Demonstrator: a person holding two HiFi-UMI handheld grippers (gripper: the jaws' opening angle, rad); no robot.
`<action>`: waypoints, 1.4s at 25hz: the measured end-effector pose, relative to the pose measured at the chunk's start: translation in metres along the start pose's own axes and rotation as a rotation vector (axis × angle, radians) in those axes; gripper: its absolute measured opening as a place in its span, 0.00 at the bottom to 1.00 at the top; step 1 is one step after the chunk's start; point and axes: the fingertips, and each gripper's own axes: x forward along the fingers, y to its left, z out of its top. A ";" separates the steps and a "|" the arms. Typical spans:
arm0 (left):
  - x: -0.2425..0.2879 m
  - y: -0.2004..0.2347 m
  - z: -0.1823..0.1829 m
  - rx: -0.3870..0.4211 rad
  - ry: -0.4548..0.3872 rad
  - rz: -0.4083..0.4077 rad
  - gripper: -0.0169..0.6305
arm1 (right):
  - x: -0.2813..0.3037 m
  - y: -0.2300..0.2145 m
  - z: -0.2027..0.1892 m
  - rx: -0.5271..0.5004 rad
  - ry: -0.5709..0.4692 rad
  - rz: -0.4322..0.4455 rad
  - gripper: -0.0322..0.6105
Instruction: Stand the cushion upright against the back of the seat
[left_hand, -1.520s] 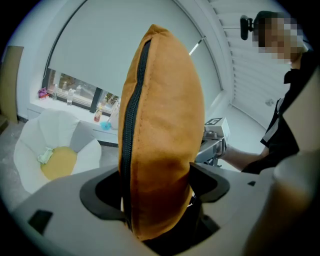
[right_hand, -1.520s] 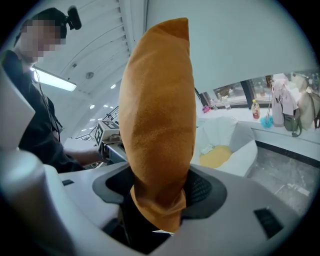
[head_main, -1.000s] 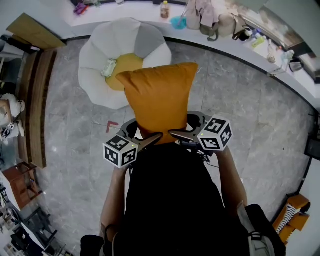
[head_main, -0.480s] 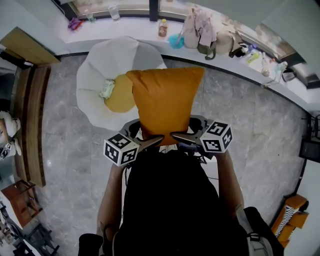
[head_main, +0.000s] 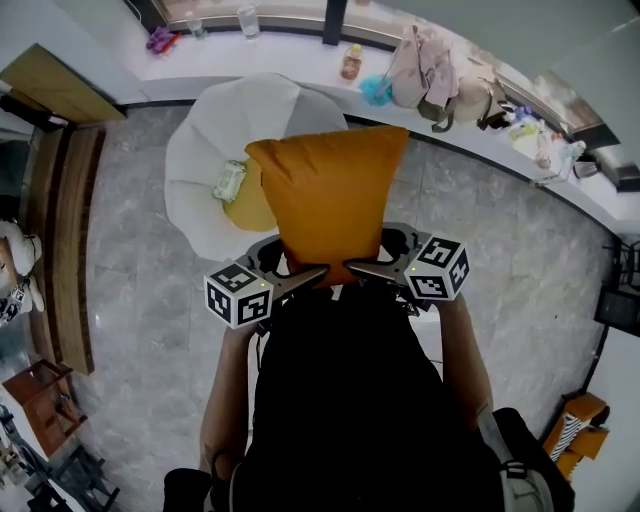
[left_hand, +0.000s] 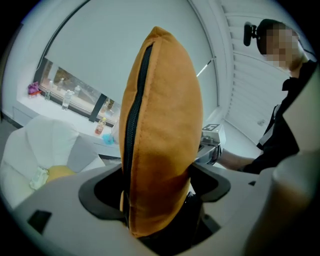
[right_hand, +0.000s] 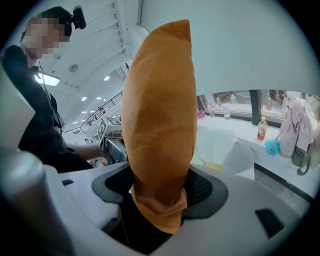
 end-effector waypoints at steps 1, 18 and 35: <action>-0.002 0.006 0.002 0.002 0.001 0.008 0.66 | 0.006 -0.001 0.003 -0.003 0.005 -0.002 0.54; 0.043 0.075 0.039 0.040 0.078 0.205 0.65 | 0.028 -0.087 0.030 -0.040 0.122 0.024 0.53; 0.148 0.149 0.151 -0.004 0.042 0.547 0.54 | 0.020 -0.255 0.114 -0.245 0.327 0.290 0.53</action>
